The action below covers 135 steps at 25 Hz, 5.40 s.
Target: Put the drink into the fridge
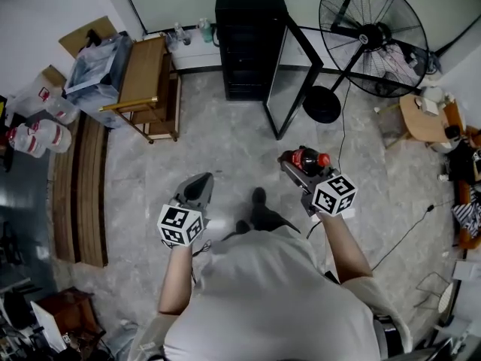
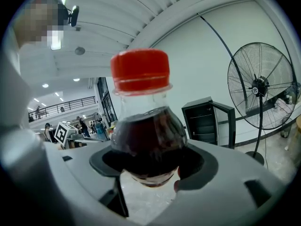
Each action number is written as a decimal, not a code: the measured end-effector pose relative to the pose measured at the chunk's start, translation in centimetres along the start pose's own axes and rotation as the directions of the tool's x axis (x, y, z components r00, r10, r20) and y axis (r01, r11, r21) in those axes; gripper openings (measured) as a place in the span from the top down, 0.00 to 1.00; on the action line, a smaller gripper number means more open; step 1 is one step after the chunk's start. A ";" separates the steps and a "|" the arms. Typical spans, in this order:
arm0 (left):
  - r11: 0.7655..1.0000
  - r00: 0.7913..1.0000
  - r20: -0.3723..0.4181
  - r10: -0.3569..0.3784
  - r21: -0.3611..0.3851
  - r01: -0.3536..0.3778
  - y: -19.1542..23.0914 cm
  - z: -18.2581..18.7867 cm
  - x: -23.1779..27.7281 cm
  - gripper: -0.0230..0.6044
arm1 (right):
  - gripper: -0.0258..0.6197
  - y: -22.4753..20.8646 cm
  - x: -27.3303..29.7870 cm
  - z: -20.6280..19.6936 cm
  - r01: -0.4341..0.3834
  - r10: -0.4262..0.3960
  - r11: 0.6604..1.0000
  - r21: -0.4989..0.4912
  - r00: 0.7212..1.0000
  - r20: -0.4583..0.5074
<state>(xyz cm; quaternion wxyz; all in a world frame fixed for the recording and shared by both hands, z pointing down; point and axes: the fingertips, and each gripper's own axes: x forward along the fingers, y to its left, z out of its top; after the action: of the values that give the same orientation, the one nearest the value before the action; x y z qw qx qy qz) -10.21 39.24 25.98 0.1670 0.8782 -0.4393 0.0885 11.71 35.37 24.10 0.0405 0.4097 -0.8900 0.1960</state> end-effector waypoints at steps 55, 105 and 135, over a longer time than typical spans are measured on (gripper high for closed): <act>0.981 0.978 -0.106 -0.178 0.060 0.185 26.8 11.4 31.9 0.95 | 0.48 -21.9 31.3 8.7 0.161 -0.160 0.986 0.045 0.986 -0.039; 0.977 0.978 -0.064 -0.197 0.073 0.202 40.8 4.0 60.2 0.95 | 0.48 -44.9 57.5 2.4 0.037 -0.038 0.999 -0.011 0.997 -0.062; 0.953 0.968 0.097 -0.233 0.222 0.208 48.1 -15.6 76.3 0.95 | 0.48 -58.9 69.5 -14.8 0.052 -0.039 0.980 -0.192 0.997 0.067</act>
<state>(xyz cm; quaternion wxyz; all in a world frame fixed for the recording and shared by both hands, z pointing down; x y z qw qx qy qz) -3.25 -38.46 73.93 0.0552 0.9383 -0.3359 0.0614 8.34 -43.16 72.47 0.0563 0.4301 -0.8960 0.0946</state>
